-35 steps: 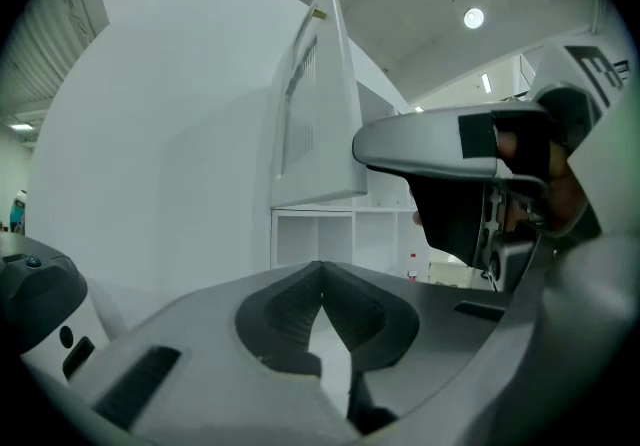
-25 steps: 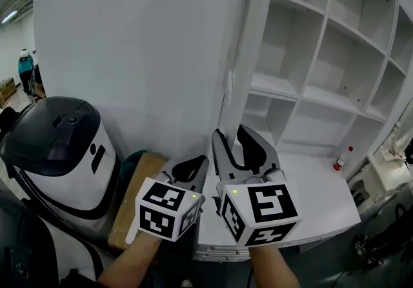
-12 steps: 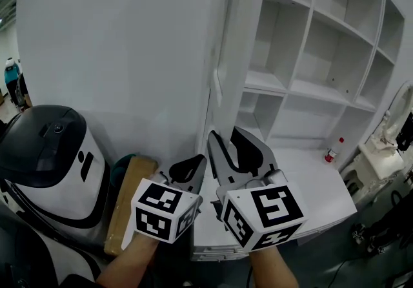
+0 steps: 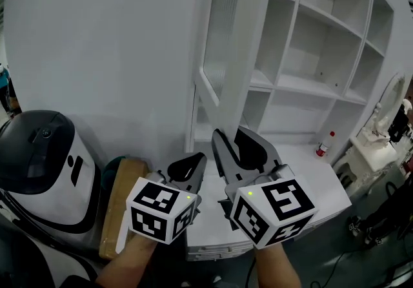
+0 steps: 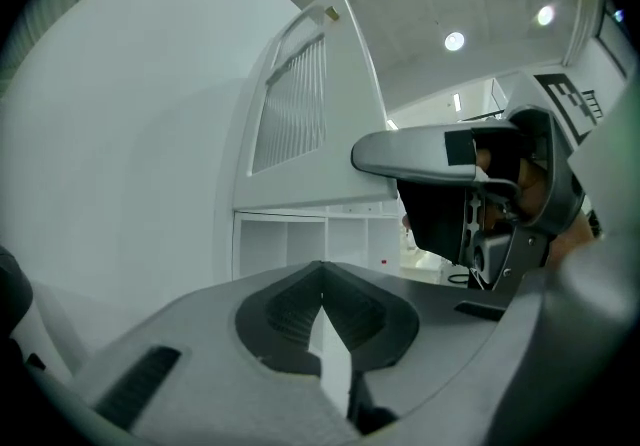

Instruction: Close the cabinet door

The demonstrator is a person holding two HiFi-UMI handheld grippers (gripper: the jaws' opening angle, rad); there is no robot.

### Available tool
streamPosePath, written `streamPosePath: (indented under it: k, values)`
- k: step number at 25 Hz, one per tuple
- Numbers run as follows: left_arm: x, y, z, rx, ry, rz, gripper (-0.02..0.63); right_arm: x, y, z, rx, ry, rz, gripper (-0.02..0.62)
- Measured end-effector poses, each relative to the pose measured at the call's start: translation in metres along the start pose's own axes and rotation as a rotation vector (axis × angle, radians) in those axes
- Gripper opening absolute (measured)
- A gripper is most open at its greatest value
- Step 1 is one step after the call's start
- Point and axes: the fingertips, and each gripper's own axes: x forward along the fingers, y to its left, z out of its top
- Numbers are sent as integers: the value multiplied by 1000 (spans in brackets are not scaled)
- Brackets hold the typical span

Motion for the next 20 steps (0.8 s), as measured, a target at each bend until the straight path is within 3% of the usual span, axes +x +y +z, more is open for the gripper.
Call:
streamPosePath:
  k: [20]
  values:
    - [67, -38, 5, 27, 1, -8, 11, -18, -79, -6, 24, -12, 35, 81]
